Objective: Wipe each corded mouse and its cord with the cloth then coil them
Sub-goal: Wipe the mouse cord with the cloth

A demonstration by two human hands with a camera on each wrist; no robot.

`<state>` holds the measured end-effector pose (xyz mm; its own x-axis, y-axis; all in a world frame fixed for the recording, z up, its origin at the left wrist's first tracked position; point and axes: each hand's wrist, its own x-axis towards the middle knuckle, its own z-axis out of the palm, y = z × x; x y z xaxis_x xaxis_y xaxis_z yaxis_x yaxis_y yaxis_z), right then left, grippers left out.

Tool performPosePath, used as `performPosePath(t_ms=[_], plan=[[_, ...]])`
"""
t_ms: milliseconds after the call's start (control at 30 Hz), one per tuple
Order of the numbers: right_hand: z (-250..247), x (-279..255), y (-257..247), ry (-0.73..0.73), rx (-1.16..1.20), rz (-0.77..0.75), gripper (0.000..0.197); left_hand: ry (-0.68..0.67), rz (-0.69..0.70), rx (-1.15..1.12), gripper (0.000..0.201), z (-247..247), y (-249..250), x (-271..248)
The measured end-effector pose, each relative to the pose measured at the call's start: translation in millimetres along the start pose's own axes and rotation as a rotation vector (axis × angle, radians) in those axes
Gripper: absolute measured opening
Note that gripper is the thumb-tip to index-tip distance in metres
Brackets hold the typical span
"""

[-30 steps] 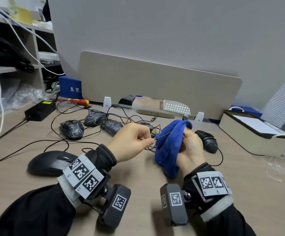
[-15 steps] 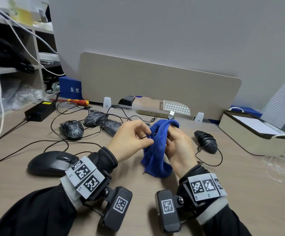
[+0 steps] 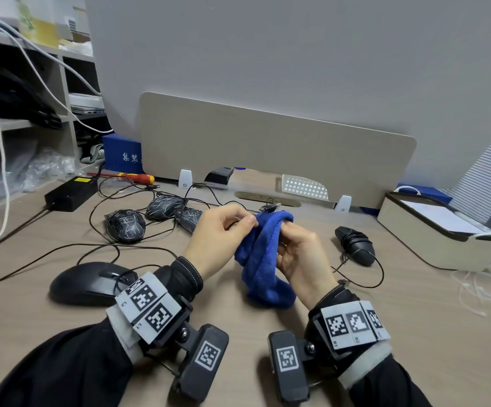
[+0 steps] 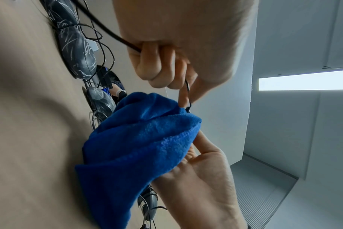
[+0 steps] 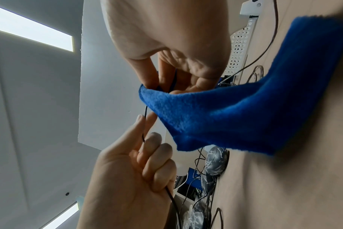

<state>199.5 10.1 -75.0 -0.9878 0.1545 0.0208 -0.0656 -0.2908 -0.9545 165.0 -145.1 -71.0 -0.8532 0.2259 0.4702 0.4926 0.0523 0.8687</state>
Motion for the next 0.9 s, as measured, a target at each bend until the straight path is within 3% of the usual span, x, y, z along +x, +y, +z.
performPosePath(t_ms=[200, 400, 467, 567, 700, 900], plan=[[1.1, 2.2, 0.1, -0.026, 0.103, 0.004, 0.02, -0.003, -0.056, -0.07, 0.023, 1.8, 6.8, -1.3], [7.9, -5.1, -2.8, -0.052, 0.18, 0.005, 0.03, -0.119, -0.213, -0.123, 0.033, 3.8, 4.8, -4.0], [10.4, -6.1, -3.0, -0.07, 0.2, -0.002, 0.04, -0.15, -0.2, -0.082, 0.032, 3.8, 6.6, -5.3], [10.6, -5.1, -2.2, -0.058, 0.163, -0.06, 0.02, -0.209, -0.185, -0.058, 0.029, 4.6, 11.3, -8.0], [15.7, -5.2, -1.4, -0.041, 0.065, -0.087, 0.018, -0.285, -0.148, -0.094, 0.023, 9.8, 20.6, -14.5], [15.7, -6.5, -0.7, 0.052, 0.027, -0.02, 0.042, -0.338, -0.104, -0.048, 0.029, 12.8, 21.7, -17.6]])
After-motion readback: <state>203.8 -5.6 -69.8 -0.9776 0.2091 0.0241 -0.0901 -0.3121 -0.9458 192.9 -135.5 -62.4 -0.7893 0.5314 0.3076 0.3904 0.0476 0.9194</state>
